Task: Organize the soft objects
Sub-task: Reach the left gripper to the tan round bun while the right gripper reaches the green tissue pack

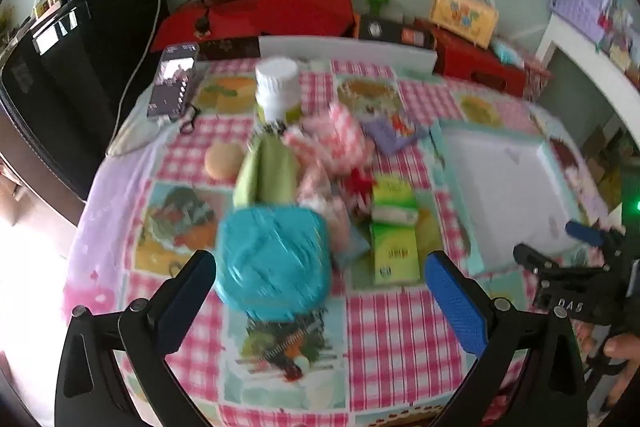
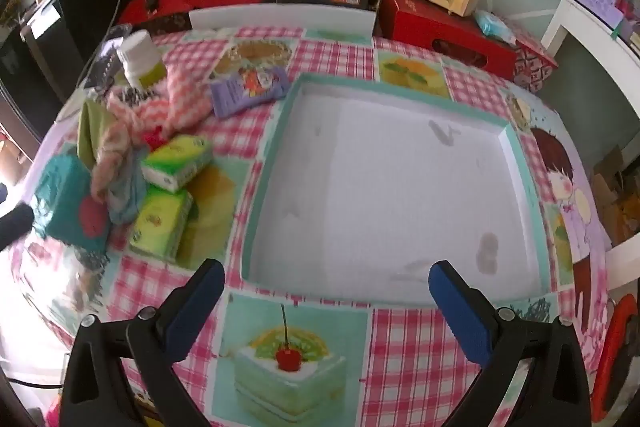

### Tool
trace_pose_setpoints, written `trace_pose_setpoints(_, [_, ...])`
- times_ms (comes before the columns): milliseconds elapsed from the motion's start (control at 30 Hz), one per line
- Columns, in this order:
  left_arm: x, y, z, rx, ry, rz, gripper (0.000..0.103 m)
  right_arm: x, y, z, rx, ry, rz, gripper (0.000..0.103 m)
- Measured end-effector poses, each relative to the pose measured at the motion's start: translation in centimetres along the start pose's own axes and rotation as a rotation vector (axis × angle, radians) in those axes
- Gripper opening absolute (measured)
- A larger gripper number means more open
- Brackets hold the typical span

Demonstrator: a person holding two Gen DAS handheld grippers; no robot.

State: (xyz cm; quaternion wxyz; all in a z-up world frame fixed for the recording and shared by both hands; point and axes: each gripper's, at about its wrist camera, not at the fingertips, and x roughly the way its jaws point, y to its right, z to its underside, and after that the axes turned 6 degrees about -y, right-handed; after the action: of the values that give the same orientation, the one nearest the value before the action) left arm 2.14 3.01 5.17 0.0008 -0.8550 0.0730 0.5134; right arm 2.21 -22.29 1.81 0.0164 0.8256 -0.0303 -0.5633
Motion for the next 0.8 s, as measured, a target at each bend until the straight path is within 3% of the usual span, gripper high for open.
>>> trace_pose_setpoints(233, [0.1, -5.0, -4.5, -0.082, -0.036, 0.035, 0.103, -1.2, -0.5, -2.4, 0.005, 0.019, -0.068, 0.103])
trace_pose_setpoints(467, [2.2, -8.3, -6.9, -0.087, -0.101, 0.068, 0.103, -0.6, -3.6, -5.1, -0.039, 0.029, -0.137, 0.103])
trace_pose_setpoints(567, [3.7, -9.2, -7.3, -0.084, -0.143, 0.027, 0.103, 0.1, -5.2, -5.7, -0.074, 0.018, -0.167, 0.103])
trace_pose_setpoints(600, [4.3, -9.5, -7.4, -0.082, -0.16, 0.013, 0.103, 0.3, -5.3, -6.0, -0.073, -0.034, -0.213, 0.103])
trace_pose_setpoints(800, [7.4, -11.7, -7.9, -0.132, -0.245, 0.0, 0.103, 2.5, -8.2, -6.4, -0.155, -0.057, -0.204, 0.103])
